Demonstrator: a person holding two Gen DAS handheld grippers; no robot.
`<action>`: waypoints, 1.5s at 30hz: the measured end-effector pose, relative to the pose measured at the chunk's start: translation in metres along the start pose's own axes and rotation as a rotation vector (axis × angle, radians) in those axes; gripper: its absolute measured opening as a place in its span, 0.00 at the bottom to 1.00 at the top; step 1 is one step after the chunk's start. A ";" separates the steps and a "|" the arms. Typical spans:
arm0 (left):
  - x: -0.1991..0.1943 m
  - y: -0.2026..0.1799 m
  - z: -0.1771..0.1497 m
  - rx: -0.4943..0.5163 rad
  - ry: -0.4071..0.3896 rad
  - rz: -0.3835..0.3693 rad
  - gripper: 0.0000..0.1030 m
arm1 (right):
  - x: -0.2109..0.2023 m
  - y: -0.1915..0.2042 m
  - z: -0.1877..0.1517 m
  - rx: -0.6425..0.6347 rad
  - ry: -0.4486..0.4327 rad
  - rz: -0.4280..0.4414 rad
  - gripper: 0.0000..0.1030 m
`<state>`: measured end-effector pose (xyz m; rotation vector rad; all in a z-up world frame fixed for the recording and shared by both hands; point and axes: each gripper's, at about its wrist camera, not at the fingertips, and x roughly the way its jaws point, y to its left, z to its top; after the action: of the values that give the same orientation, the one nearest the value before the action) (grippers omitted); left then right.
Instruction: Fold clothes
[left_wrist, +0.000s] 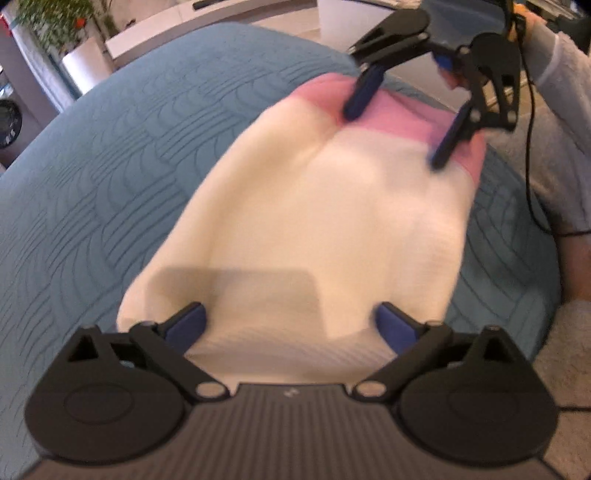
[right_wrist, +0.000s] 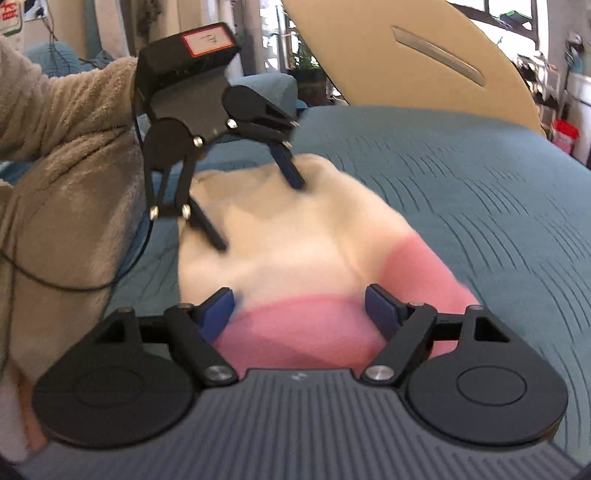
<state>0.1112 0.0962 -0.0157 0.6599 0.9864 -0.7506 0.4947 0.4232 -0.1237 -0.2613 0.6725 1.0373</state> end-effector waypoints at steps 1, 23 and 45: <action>-0.003 0.000 -0.004 0.000 0.005 0.009 0.97 | 0.005 -0.002 0.003 0.001 0.000 -0.003 0.75; 0.007 -0.064 0.023 0.041 -0.204 0.055 1.00 | 0.034 -0.032 0.005 0.080 -0.089 -0.054 0.79; 0.021 -0.089 0.078 -0.340 -0.372 0.135 0.96 | 0.001 -0.085 -0.043 0.143 -0.121 -0.415 0.63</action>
<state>0.0853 -0.0211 -0.0168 0.2725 0.6962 -0.5435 0.5517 0.3596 -0.1664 -0.2001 0.5498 0.5997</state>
